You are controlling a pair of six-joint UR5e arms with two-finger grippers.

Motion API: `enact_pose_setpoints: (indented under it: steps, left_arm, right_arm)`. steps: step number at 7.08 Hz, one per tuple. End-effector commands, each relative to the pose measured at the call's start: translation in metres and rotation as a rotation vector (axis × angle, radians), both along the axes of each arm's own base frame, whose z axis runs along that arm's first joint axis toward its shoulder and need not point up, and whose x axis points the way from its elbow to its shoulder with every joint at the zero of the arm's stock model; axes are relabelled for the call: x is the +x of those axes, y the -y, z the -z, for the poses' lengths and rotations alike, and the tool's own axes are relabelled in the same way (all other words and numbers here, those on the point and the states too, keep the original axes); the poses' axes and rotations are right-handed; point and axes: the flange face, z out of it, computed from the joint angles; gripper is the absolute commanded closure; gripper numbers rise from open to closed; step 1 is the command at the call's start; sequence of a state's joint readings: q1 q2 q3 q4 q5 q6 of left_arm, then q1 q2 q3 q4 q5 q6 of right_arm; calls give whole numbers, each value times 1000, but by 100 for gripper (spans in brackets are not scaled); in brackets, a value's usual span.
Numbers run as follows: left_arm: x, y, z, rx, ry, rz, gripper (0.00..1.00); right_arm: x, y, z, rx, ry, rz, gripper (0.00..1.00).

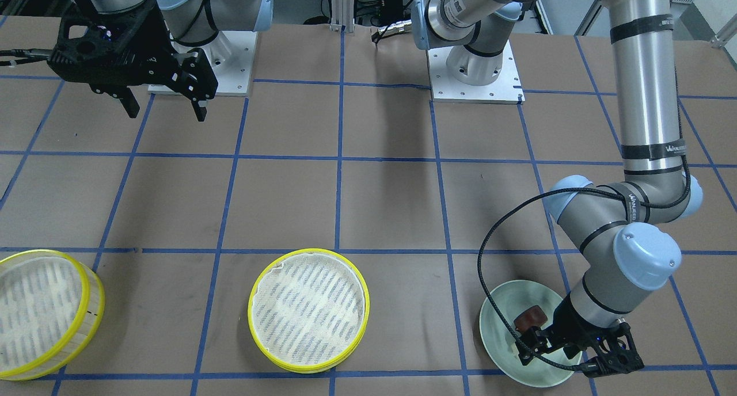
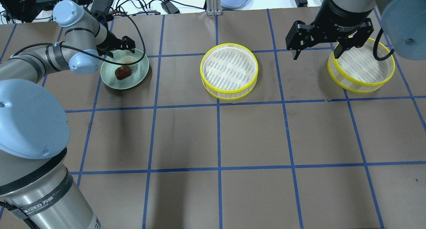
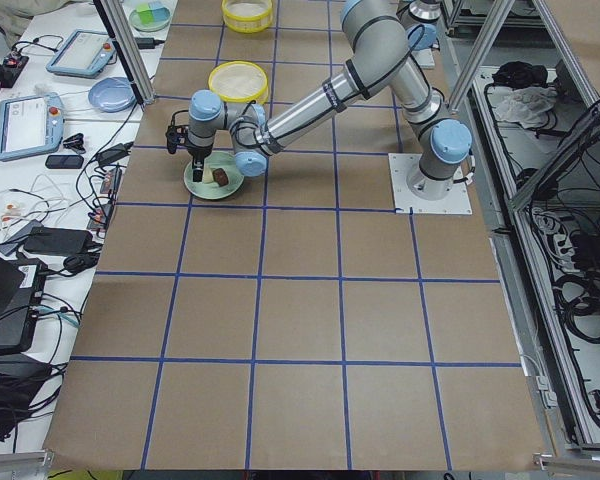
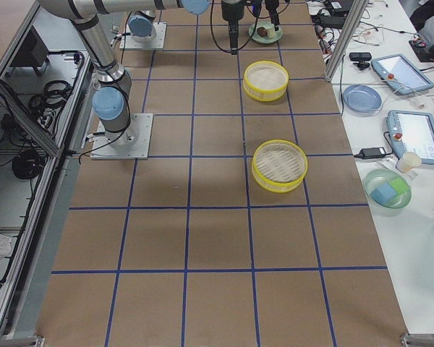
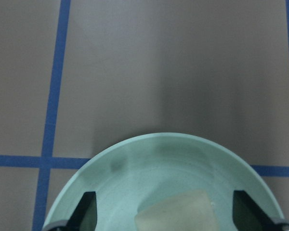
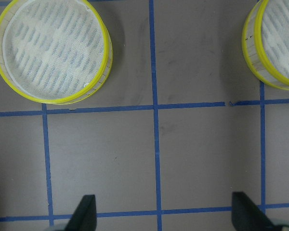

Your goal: Stack buns with steamer

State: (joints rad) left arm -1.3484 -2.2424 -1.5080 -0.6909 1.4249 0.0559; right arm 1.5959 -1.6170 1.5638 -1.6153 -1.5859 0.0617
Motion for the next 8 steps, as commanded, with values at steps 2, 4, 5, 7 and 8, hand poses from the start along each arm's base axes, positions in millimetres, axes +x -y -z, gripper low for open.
enact_pose_setpoints:
  steps: [2, 4, 5, 7, 8]
  left_arm:
    - [-2, -8, 22, 129, -40, -66, 3]
    - [-2, -8, 21, 131, -41, -70, 89]
    - [-2, -8, 20, 129, -46, -70, 100]
    - [-3, -5, -11, 82, -51, -99, 100]
    - [-14, -6, -39, 49, -83, -212, 100]
  right_arm:
    - [-3, 3, 3, 6, 6, 7, 0]
    - [-3, 3, 3, 4, 6, 9, 0]
    - [-4, 2, 1, 1, 6, 12, 0]
    - [-4, 2, -1, -3, 6, 12, 0]
    - [-4, 2, -1, -6, 8, 16, 0]
